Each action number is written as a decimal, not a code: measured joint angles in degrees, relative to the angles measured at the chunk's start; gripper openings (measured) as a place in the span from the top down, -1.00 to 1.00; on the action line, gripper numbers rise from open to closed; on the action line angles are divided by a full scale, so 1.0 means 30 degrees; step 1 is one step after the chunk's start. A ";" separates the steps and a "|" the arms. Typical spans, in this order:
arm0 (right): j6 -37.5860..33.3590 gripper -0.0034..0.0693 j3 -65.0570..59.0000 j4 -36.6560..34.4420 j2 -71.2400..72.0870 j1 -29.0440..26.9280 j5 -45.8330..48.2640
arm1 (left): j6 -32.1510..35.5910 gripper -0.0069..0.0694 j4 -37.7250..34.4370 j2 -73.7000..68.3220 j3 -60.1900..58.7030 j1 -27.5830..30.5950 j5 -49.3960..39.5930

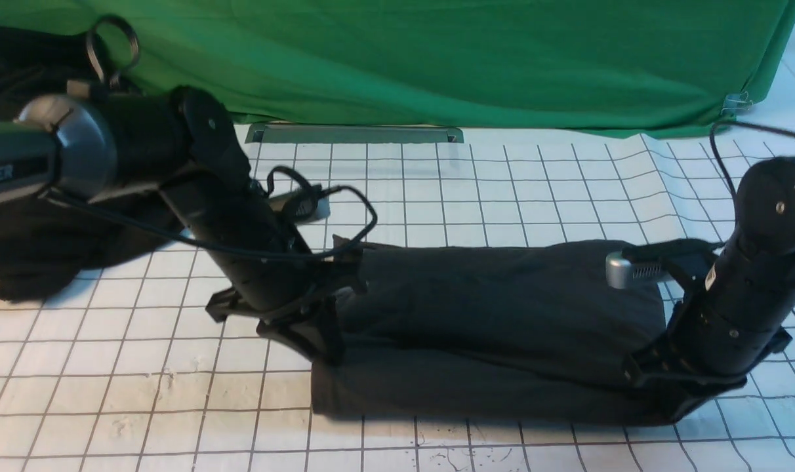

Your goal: Fold a long-sleeved shirt over a white checkered tablecloth.

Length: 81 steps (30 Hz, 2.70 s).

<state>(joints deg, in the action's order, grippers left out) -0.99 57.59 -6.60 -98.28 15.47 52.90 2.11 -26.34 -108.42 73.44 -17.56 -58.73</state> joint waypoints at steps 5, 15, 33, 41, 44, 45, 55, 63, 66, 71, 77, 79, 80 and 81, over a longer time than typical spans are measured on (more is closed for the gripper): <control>-0.0027 0.70 -0.0608 -0.0016 0.0000 0.0000 -0.1249 | 0.0000 0.66 -0.0260 0.0014 -0.0685 0.0000 0.1101; -0.0777 -0.32 0.0293 0.0474 0.0131 0.0000 0.1613 | 0.0156 0.06 0.0175 0.0637 -0.0373 0.0000 0.0363; -0.1978 0.89 0.1754 0.0555 1.4371 0.0000 0.5100 | 0.0523 -0.40 0.1667 0.5824 0.1297 0.0000 -0.0910; -0.1962 0.91 -0.0477 0.0561 2.3474 0.0000 0.1168 | 0.0570 -0.32 0.1673 0.5805 0.1297 0.0000 -0.0354; -0.1962 0.92 -0.3494 0.0561 2.6658 0.0000 -0.2881 | 0.0570 -0.20 0.1655 0.5805 0.1297 0.0000 -0.0266; -0.1980 0.92 -0.3869 0.0561 2.6890 0.0000 -0.3399 | 0.0570 -0.18 0.1655 0.5805 0.1297 0.0000 -0.0266; -0.2021 0.91 -0.8829 0.0561 2.7771 0.0000 -1.2318 | 0.0802 0.25 0.1555 0.5805 0.1297 0.0000 -0.0217; -0.2021 0.86 -0.8846 0.0561 2.7771 0.0000 -1.2483 | 0.1659 0.39 0.1555 0.5805 0.1297 0.0000 -0.0424; -0.2021 0.85 -0.8846 0.0561 2.7771 0.0000 -1.2528 | 0.1920 0.39 0.1555 0.5805 0.1297 0.0000 -0.0727; -0.2021 0.80 -0.8950 0.0561 2.7771 0.0000 -1.2633 | 0.1838 0.39 0.1555 0.5805 0.1297 0.0000 -0.0940; -0.2003 0.75 -1.0566 0.0628 2.8080 0.0000 -1.3808 | 0.1353 0.39 0.1179 0.5805 0.1297 0.0000 -0.1923; -0.2003 0.74 -1.1944 0.0862 2.8625 -0.0077 -1.4314 | 0.1355 0.39 0.1113 0.5805 0.1297 0.0000 -0.2086; -0.2003 0.74 -1.2300 0.0913 2.8839 -0.0194 -1.4333 | 0.1355 0.39 0.1113 0.5805 0.1297 0.0000 -0.2086; -0.2003 0.73 -1.2909 0.1068 2.9139 -0.0421 -1.4347 | 0.1355 0.39 0.1113 0.5805 0.1297 0.0000 -0.2086</control>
<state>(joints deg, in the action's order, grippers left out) -7.00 18.86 -3.40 -10.87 14.21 9.86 6.18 -23.00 -91.00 77.33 -17.56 -64.99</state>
